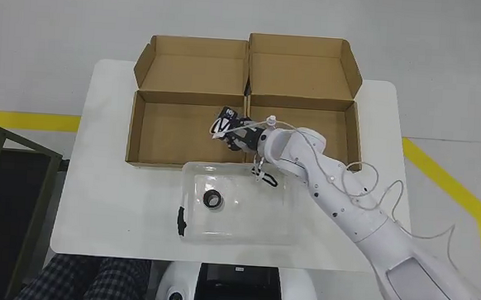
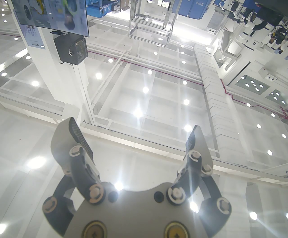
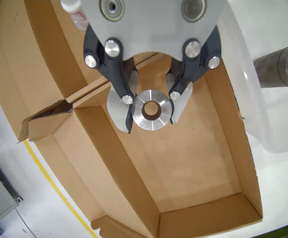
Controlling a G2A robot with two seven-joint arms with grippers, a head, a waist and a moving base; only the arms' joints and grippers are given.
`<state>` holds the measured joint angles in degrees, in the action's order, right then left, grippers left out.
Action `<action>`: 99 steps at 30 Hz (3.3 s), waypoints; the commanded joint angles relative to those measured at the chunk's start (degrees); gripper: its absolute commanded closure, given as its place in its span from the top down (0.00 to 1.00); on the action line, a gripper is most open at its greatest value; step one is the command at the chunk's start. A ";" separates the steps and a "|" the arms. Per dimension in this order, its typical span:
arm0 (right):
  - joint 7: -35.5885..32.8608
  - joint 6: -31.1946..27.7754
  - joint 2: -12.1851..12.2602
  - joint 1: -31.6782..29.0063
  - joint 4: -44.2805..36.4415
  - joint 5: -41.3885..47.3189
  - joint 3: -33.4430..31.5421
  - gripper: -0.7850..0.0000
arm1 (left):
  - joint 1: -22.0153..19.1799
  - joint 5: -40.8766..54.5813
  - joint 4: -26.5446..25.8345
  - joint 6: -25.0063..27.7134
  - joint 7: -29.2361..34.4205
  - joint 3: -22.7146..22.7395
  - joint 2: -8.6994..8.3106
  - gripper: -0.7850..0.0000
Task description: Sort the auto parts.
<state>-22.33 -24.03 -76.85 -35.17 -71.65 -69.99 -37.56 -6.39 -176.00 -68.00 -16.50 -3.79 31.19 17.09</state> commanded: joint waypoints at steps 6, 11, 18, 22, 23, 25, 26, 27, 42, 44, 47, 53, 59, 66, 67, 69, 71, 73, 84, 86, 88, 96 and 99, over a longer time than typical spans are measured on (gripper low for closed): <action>-0.39 -0.27 -1.19 0.90 3.17 -0.20 0.74 0.11 | 0.00 0.00 0.00 0.00 0.00 0.00 0.00 1.00; -1.04 -0.44 -1.80 1.46 3.65 -1.09 0.90 0.38 | 0.00 0.00 0.00 0.00 0.00 0.00 0.00 1.00; -1.93 -0.93 -2.37 1.67 3.63 -1.71 0.49 0.41 | 0.00 0.00 0.00 0.00 0.00 0.00 0.00 1.00; -1.90 -1.15 -2.44 1.59 2.69 -1.81 -0.44 0.42 | 0.00 0.00 0.00 0.00 0.00 0.00 0.00 1.00; -1.74 -1.28 -2.39 1.46 2.10 -1.84 -0.81 0.42 | 0.00 0.00 0.00 0.00 0.00 0.00 0.00 1.00; -1.57 -1.75 -2.17 1.12 0.49 -2.09 -1.69 0.42 | 0.00 0.00 0.00 0.00 0.00 0.00 0.00 1.00; -1.52 -1.97 -2.02 0.82 -0.55 -2.12 -2.24 0.43 | 0.00 0.00 0.00 0.00 0.00 0.00 0.00 1.00; -1.30 -2.24 -1.84 0.38 -1.75 -1.92 -2.90 0.43 | 0.00 0.00 0.00 0.00 0.00 0.00 0.00 1.00; -3.31 -10.95 2.35 -14.02 -26.82 -2.61 -11.97 0.45 | 0.00 0.00 0.00 0.00 0.00 0.00 0.00 1.00; -3.86 -12.39 2.77 -16.05 -28.87 -3.41 -12.15 0.45 | 0.00 0.00 0.00 0.00 0.00 0.00 0.00 1.00; -4.27 -13.83 3.27 -18.90 -30.85 -4.28 -12.15 0.45 | 0.00 0.00 0.00 0.00 0.00 0.00 0.00 1.00; -3.83 -15.40 4.03 -24.05 -32.43 -6.44 -11.40 0.45 | 0.00 0.00 0.00 0.00 0.00 0.00 0.00 1.00; -2.81 -18.18 4.71 -26.42 -32.27 -9.22 -11.24 0.56 | 0.00 0.00 0.00 0.00 0.00 0.00 0.00 1.00; -1.02 -19.45 5.15 -27.10 -30.47 -11.80 -11.41 0.60 | 0.00 0.00 0.00 0.00 0.00 0.00 0.00 1.00; -0.85 -19.46 5.16 -27.02 -30.17 -12.17 -11.32 0.60 | 0.00 0.00 0.00 0.00 0.00 0.00 0.00 1.00; -0.39 -19.24 5.13 -26.86 -29.54 -12.67 -11.09 0.59 | 0.00 0.00 0.00 0.00 0.00 0.00 0.00 1.00; -0.10 -19.12 5.08 -26.60 -28.82 -13.18 -10.76 0.60 | 0.00 0.00 0.00 0.00 0.00 0.00 0.00 1.00; 0.10 -19.04 5.00 -26.28 -28.05 -13.68 -10.31 0.60 | 0.00 0.00 0.00 0.00 0.00 0.00 0.00 1.00; 1.79 -17.40 4.36 -24.73 -23.02 -15.14 -8.10 0.60 | 0.00 0.00 0.00 0.00 0.00 0.00 0.00 1.00; 2.00 -17.33 4.23 -24.46 -22.28 -15.21 -7.74 0.60 | 0.00 0.00 0.00 0.00 0.00 0.00 0.00 1.00; 2.06 -17.18 4.10 -24.15 -21.60 -15.17 -7.42 0.60 | 0.00 0.00 0.00 0.00 0.00 0.00 0.00 1.00; 2.40 -16.97 3.61 -22.97 -19.18 -14.28 -6.63 0.56 | 0.00 0.00 0.00 0.00 0.00 0.00 0.00 1.00; 2.60 -17.23 3.45 -22.72 -18.58 -13.64 -6.33 0.51 | 0.00 0.00 0.00 0.00 0.00 0.00 0.00 1.00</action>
<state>-19.75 -41.17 -73.36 -57.97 -90.38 -83.75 -43.97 -6.39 -176.00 -68.00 -16.50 -3.79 31.19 17.09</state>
